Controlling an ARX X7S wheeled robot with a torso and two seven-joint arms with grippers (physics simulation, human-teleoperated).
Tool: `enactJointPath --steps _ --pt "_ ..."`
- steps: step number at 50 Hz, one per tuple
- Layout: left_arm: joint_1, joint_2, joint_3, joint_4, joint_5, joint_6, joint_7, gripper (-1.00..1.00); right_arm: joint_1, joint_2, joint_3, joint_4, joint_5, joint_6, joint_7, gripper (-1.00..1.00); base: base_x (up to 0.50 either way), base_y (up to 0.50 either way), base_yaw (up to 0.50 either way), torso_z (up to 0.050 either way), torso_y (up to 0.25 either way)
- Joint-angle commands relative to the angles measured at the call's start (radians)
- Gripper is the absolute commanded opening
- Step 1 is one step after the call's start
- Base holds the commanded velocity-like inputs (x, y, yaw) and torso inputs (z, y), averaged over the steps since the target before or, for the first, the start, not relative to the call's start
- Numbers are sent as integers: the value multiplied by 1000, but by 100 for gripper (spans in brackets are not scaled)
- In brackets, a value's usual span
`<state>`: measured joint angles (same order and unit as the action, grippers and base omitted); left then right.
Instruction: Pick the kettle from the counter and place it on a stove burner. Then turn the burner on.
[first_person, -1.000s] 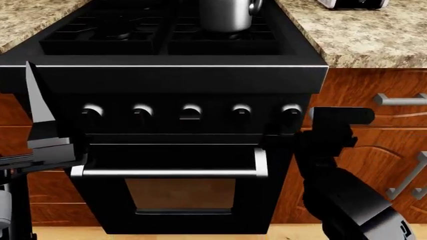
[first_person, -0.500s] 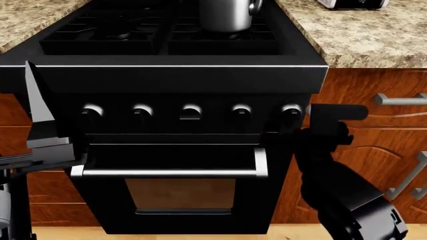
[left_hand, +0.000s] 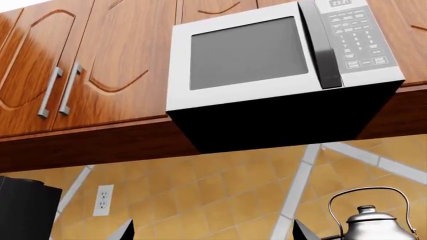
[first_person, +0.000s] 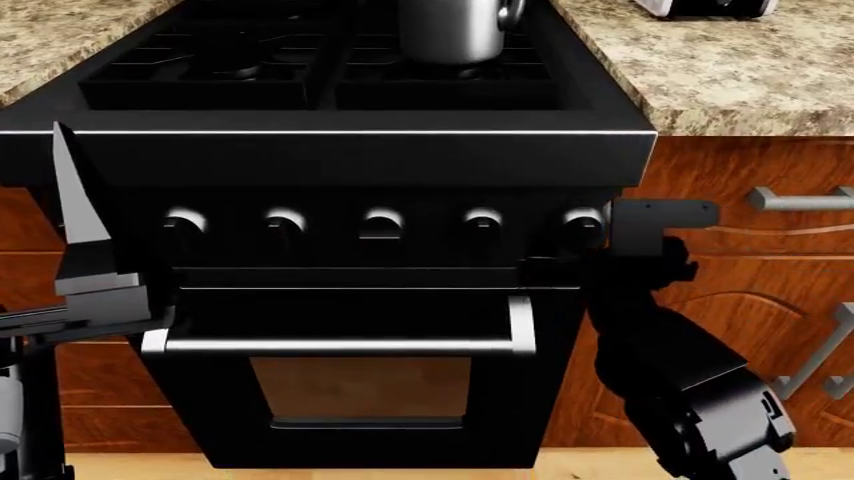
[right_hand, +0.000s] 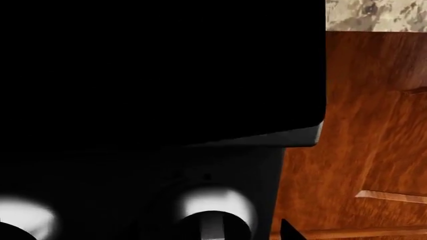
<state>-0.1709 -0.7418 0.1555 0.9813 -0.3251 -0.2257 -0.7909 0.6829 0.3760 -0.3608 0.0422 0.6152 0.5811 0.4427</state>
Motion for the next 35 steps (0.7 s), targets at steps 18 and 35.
enactJointPath --steps 18,35 --pt "0 -9 1 4 -3 1 -10 100 41 -16 -13 111 -26 -22 -12 -100 1 0 0 0 0" --pt "3 -16 -5 8 -13 7 -16 100 77 23 -79 66 -77 46 10 -100 3 0 2 0 0"
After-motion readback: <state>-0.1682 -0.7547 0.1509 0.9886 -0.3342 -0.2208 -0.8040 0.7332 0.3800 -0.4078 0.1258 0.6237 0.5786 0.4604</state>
